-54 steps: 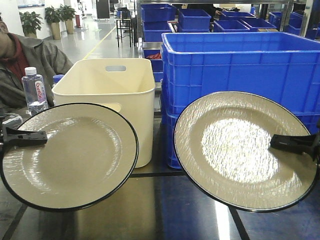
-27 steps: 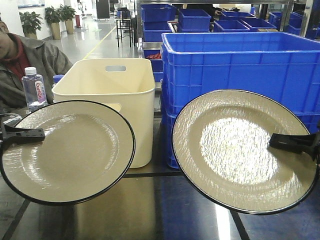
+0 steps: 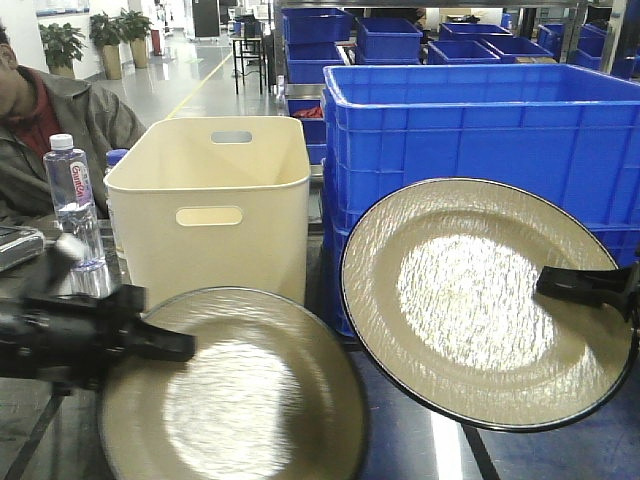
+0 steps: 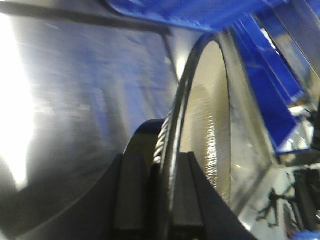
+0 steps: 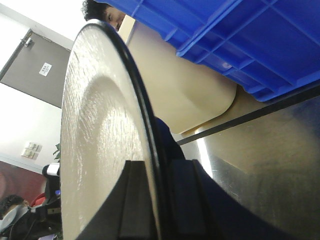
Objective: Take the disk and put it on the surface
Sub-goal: 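Lower the left gripper's plate onto the table and release it, then lower the right gripper's plate onto the first plate and release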
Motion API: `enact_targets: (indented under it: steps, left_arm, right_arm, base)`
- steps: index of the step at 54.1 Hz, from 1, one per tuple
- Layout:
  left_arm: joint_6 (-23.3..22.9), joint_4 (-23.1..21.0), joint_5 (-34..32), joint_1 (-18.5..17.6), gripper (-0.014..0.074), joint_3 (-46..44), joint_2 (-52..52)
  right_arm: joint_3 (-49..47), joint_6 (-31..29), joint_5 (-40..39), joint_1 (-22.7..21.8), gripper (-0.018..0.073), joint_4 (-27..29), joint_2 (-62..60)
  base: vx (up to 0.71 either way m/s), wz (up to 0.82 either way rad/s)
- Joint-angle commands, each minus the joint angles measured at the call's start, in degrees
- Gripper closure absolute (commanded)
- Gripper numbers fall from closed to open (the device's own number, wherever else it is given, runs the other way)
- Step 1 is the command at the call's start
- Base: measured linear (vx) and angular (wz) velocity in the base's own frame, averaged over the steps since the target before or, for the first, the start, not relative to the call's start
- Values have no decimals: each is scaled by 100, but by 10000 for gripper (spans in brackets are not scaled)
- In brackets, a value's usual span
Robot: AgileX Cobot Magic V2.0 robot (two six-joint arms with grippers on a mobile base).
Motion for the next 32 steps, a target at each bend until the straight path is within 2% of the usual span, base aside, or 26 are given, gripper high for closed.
enact_targets:
  steps: [1, 8, 18, 24, 32]
  left_arm:
    - [-150, -880, -346, -373, 597, -178, -82]
    - [-265, -1043, -357, -700, 595, -178, 306]
    - [-313, -1079, -435, -823, 560, -178, 780]
    - [-295, -1079, -469, -823, 499, -178, 912]
    - [-289, -1065, -552, -823, 349, -178, 1014]
  right_arm:
    - [-192, -31, 248, -15, 568, 788, -214]
    - [-192, -31, 265, -15, 568, 794, -214]
    - [-192, -25, 329, -15, 568, 850, -214]
    - [-192, -31, 401, -15, 568, 947, -214]
    - [-192, -36, 413, -15, 568, 951, -214]
  base:
    - [0, 0]
    - [0, 0]
    - [0, 0]
    - [0, 0]
    - [0, 0]
